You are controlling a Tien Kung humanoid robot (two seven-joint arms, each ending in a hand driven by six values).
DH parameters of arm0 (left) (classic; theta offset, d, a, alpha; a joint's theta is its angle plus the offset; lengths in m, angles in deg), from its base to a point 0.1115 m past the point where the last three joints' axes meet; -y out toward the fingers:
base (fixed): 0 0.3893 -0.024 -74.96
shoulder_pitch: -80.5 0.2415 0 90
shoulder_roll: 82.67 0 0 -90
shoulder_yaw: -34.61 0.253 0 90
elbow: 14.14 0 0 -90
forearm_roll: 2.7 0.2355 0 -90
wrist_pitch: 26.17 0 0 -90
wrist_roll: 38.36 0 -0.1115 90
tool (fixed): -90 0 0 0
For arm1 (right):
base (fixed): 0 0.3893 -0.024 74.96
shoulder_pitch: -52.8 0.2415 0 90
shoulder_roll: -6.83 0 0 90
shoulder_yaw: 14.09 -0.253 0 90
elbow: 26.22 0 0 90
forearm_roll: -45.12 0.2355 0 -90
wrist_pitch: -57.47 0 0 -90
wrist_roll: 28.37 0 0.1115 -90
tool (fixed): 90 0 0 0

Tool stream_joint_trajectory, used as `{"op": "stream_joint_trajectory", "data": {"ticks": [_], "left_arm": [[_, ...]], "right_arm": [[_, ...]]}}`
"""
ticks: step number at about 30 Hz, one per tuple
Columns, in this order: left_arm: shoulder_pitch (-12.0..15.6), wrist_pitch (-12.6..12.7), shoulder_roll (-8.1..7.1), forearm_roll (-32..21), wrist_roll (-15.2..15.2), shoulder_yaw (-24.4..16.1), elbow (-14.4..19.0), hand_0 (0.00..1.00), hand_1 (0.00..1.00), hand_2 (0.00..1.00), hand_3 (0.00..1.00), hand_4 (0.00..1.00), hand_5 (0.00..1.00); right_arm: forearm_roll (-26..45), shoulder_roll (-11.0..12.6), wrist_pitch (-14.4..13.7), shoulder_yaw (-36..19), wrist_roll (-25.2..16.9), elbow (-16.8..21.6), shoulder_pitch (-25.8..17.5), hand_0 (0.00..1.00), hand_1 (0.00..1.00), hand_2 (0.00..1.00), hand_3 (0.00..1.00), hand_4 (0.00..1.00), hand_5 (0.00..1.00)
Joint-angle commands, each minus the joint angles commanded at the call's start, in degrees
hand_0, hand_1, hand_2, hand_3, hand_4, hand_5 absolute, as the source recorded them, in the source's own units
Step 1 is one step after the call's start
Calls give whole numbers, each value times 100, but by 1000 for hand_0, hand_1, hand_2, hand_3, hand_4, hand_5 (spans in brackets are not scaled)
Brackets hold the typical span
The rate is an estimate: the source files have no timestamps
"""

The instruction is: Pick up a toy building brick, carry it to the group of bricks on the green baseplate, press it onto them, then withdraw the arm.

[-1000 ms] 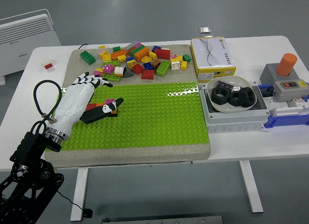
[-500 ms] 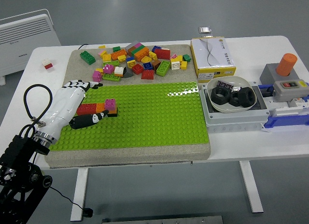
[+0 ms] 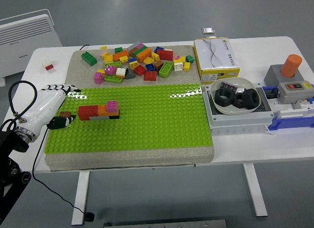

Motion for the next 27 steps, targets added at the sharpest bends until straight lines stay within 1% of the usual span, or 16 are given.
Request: {"op": "stream_joint_trajectory", "data": {"ticks": [2,3,7,8,9,10,14,15,16,18,23,27], "left_arm": [[-20,-38,16,0,-12,16,-12,905,883,864,801,833,2],[-24,-56,32,0,-18,11,-12,901,874,847,795,846,2],[11,-109,121,0,-46,-115,19,901,874,847,795,846,2],[12,-158,132,0,-73,-155,5,901,874,847,795,846,2],[2,-240,127,0,-118,-181,-25,892,869,835,781,788,2],[-12,-306,114,0,-152,-189,-55,892,869,835,781,788,2],[-181,-623,-63,0,-284,-126,-306,892,869,835,781,788,2],[-227,-707,-114,0,-322,-99,-360,909,888,860,778,826,2],[-270,-788,-162,0,-358,-79,-407,909,888,860,778,826,2],[-317,-887,-210,0,-401,-78,-454,909,888,860,778,826,2],[-367,-1059,-202,0,-488,-180,-504,914,890,864,777,831,2],[-414,-1179,-187,0,-550,-147,-587,917,893,866,777,824,2]], "right_arm": [[0,4,-8,0,-9,-6,3,670,659,740,732,715,998],[0,6,-12,0,-13,-9,4,670,659,738,732,714,998],[0,7,-29,0,-23,-18,5,670,659,738,732,714,998],[0,5,-33,0,-27,-21,4,670,659,738,732,714,998],[0,4,-37,0,-30,-25,5,671,652,734,730,713,998],[0,4,-39,0,-31,-28,6,671,652,734,730,713,998],[0,14,-50,0,-35,-35,15,671,652,734,730,713,998],[0,18,-52,0,-35,-34,19,670,648,733,730,714,998],[0,22,-54,0,-35,-32,24,670,648,733,730,714,998],[0,27,-54,0,-34,-28,29,670,648,733,730,714,998],[0,30,-56,0,-29,-26,40,671,649,729,729,713,998],[0,27,-59,0,-28,-26,47,670,649,729,728,712,998]]}}
